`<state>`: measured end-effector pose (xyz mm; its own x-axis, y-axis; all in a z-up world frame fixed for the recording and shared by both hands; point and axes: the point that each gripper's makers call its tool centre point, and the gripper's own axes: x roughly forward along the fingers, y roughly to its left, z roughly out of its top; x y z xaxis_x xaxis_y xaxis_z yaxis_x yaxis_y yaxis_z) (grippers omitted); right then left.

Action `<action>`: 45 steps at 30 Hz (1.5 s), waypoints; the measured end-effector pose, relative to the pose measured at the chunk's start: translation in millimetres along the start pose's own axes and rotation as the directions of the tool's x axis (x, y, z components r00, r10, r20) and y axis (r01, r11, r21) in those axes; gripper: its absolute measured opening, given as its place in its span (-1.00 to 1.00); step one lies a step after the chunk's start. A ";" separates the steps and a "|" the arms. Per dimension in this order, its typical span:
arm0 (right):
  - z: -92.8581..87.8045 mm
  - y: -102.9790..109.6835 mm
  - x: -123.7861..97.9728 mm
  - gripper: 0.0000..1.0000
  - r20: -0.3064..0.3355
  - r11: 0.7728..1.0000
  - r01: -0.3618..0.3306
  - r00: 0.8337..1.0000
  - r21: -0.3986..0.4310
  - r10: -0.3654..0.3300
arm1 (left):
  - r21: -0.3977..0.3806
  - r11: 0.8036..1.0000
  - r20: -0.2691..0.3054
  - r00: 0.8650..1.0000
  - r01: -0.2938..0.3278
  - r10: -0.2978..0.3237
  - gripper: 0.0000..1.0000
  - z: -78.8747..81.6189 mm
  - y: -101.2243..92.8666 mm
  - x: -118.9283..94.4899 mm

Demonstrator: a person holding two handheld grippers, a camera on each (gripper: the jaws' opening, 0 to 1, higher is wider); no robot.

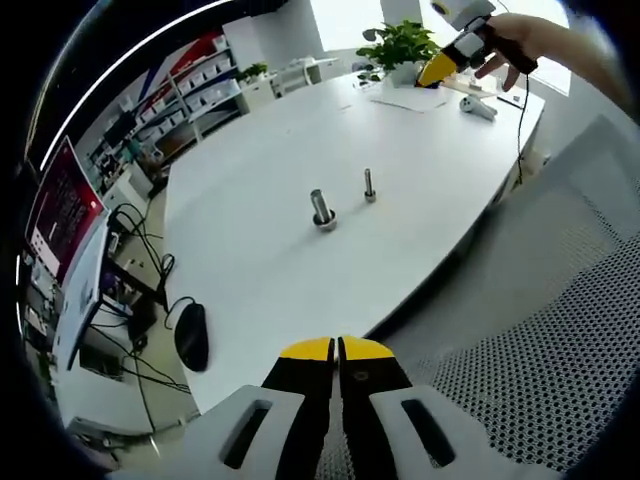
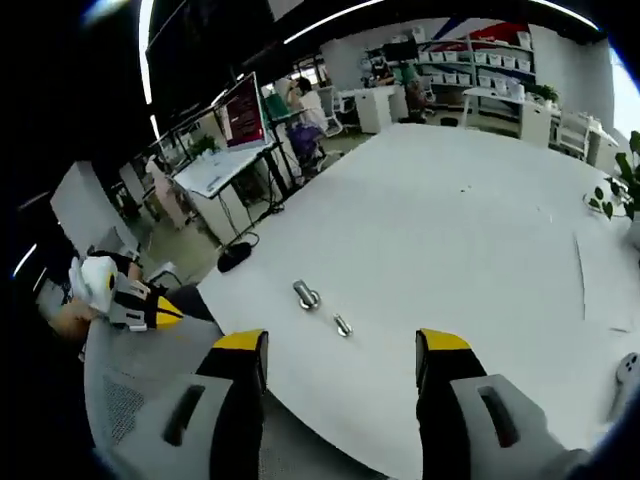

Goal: Place the washer onto the threaded stud by aligning its center hole with the stud, sliding it down to the base, and recovering from edge contact or off-axis alignment until the washer reaches the visible bottom stop.

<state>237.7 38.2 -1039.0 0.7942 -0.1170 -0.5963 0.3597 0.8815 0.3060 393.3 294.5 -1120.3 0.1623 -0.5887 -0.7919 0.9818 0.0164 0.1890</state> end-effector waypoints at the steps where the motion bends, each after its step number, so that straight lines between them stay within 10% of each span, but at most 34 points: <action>1: -1.6 -0.4 -7.2 0.32 0.018 1.000 0.007 1.000 0.009 -0.007 | 0.002 1.000 0.003 1.000 0.001 -0.001 -1.00 0.6 -0.3 -0.1; 17: -51.2 20.7 -100.2 0.51 0.229 0.987 0.150 0.961 0.054 -0.158 | -0.007 1.000 0.079 0.996 -0.030 0.030 -1.00 12.4 4.4 -5.7; 34: -86.8 45.0 -69.9 0.69 0.249 0.992 0.109 0.961 0.055 -0.120 | -0.270 0.941 0.325 0.901 -0.203 0.287 -0.58 38.9 54.6 -36.3; 45: -98.8 53.2 -53.5 0.56 0.194 0.993 0.116 0.975 -0.023 -0.110 | -0.416 0.887 0.312 0.885 -0.200 0.346 -0.10 29.3 62.0 -38.6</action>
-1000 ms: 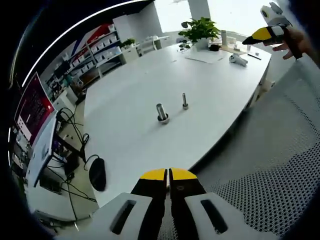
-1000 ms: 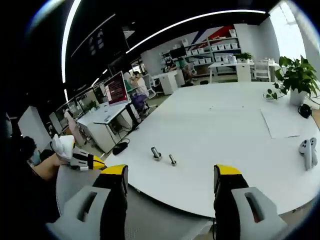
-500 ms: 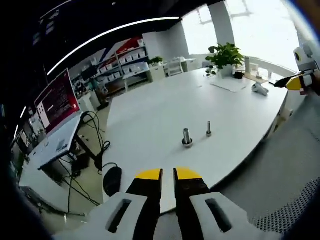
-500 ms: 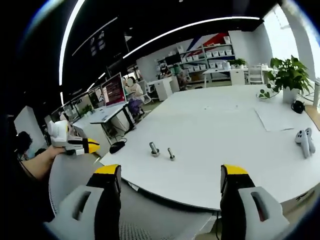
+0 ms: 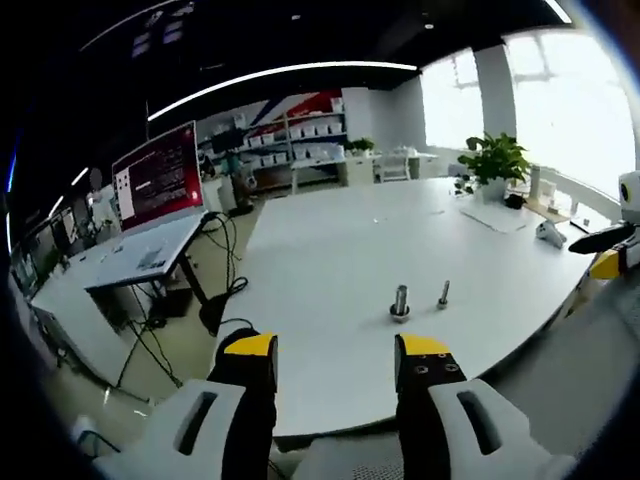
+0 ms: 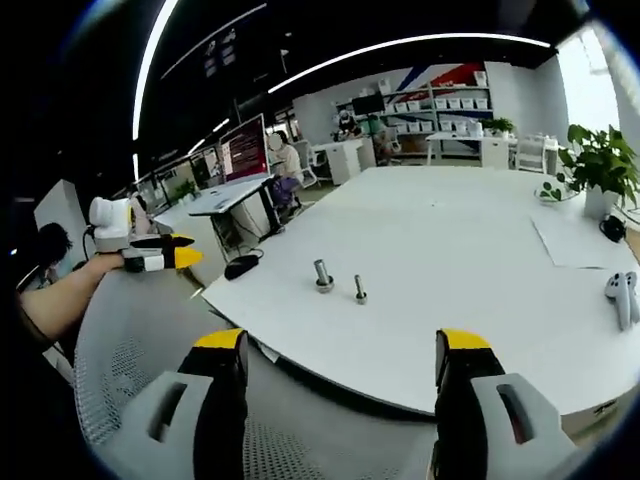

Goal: Place the washer onto the threaded stud by aligning its center hole with the stud, sliding it down to the base, and recovering from edge contact or off-axis alignment until the washer reaches the visible bottom stop.

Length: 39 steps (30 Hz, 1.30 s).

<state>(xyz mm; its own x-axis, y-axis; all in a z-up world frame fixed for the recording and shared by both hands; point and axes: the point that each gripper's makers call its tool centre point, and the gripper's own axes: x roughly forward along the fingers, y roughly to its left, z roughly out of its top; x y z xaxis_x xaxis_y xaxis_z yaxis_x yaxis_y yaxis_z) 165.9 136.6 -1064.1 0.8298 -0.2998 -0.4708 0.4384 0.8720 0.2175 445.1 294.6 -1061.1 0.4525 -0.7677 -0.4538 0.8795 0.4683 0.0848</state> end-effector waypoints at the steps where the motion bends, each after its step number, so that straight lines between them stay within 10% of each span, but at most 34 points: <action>1: -0.5 0.4 -0.4 0.55 -0.002 1.000 0.001 1.000 -0.001 -0.001 | -0.026 1.000 -0.011 1.000 -0.008 0.008 -0.10 -2.8 2.0 -0.7; 39: 4.6 -5.9 0.4 0.40 0.044 0.999 0.001 0.999 0.039 -0.003 | -0.081 0.997 -0.012 1.000 -0.013 0.013 -0.18 -3.7 7.2 -1.4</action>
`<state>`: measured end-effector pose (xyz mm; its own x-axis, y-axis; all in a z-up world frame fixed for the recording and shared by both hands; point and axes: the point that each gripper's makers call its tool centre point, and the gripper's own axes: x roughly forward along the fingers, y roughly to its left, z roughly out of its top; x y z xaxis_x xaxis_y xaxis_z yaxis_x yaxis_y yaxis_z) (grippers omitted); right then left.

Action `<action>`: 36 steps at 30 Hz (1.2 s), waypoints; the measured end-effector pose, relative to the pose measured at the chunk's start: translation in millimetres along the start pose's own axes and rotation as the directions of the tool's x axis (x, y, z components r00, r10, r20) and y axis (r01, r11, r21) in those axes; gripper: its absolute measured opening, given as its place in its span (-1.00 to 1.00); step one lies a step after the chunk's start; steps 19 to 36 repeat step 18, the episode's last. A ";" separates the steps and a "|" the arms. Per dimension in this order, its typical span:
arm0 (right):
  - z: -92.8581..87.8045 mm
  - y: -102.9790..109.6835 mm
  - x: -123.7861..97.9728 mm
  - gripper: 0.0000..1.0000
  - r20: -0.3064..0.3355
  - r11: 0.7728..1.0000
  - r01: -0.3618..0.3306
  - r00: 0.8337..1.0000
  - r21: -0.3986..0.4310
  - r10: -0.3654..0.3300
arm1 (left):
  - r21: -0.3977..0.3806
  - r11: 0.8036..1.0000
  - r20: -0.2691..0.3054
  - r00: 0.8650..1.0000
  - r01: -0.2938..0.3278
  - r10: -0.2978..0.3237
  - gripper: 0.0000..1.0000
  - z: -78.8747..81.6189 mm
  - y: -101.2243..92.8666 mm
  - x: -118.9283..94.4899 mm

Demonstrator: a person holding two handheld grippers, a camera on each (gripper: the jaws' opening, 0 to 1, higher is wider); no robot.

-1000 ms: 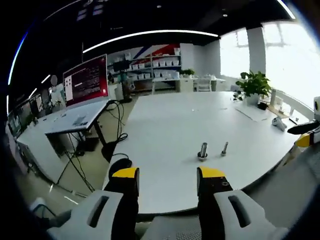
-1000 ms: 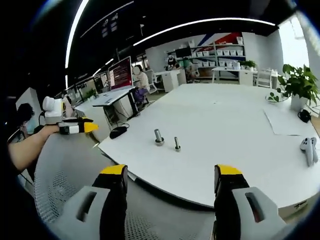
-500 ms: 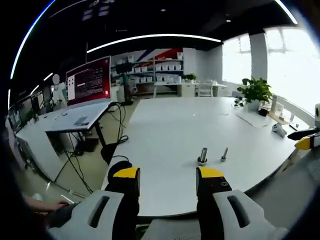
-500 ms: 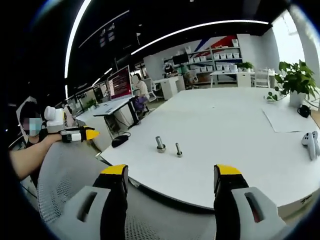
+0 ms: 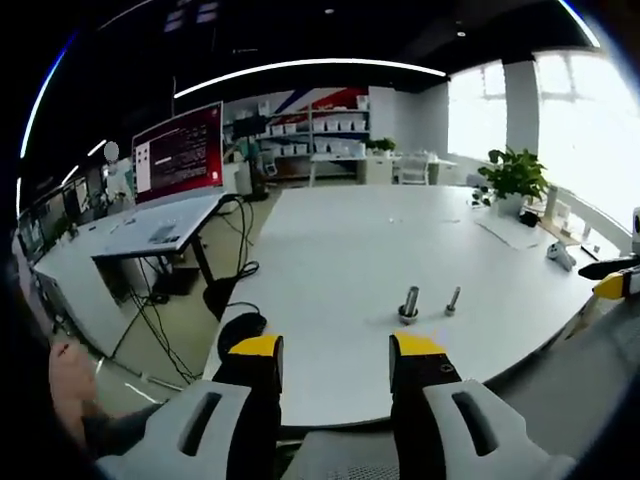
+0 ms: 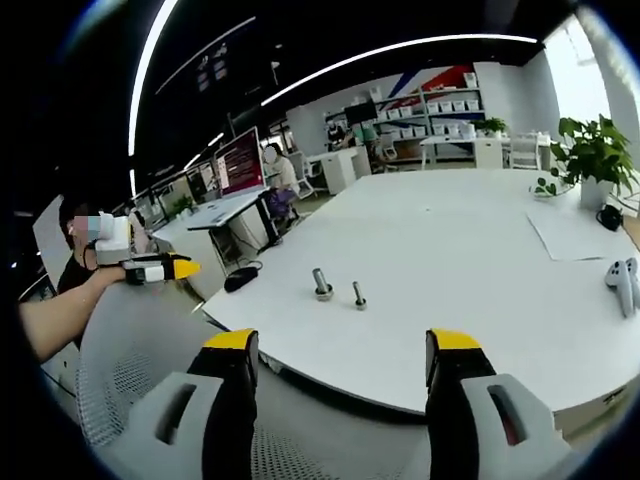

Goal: Place the washer onto the threaded stud by aligning its center hole with the stud, sliding it down to the base, and recovering from edge contact or off-axis alignment until the washer reaches the visible bottom stop.

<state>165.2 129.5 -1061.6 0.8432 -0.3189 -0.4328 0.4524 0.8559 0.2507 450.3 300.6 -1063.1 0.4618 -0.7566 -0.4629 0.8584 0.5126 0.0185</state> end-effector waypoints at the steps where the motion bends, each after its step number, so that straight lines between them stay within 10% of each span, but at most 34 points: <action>1: 0.4 0.1 -0.1 0.40 0.004 1.000 -0.001 1.000 0.001 0.001 | 0.002 1.000 -0.002 1.000 0.002 -0.002 -0.18 -0.6 -0.1 0.1; 36: 3.1 3.0 -1.3 0.36 0.037 0.999 -0.018 0.999 0.037 0.017 | 0.009 1.000 -0.033 0.999 0.000 0.000 -0.42 -6.2 2.6 -1.6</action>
